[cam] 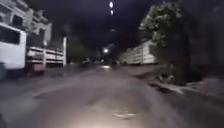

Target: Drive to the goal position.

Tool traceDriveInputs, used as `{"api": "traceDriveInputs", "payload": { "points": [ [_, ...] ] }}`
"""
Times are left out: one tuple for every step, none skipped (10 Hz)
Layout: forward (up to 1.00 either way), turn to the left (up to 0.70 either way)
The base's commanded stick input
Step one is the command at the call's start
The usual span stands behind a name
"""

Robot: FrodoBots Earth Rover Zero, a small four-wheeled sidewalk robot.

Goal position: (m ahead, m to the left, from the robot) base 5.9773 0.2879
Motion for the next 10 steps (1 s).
{"api": "traceDriveInputs", "payload": {
  "points": [
    [0.70,-0.35],
    [0.70,-0.35],
    [0.70,-0.35],
    [0.70,-0.35],
    [0.70,-0.35],
    [0.70,-0.10],
    [0.70,0.00],
    [0.70,0.00],
    [0.70,0.00],
    [0.70,0.00]
  ]
}}
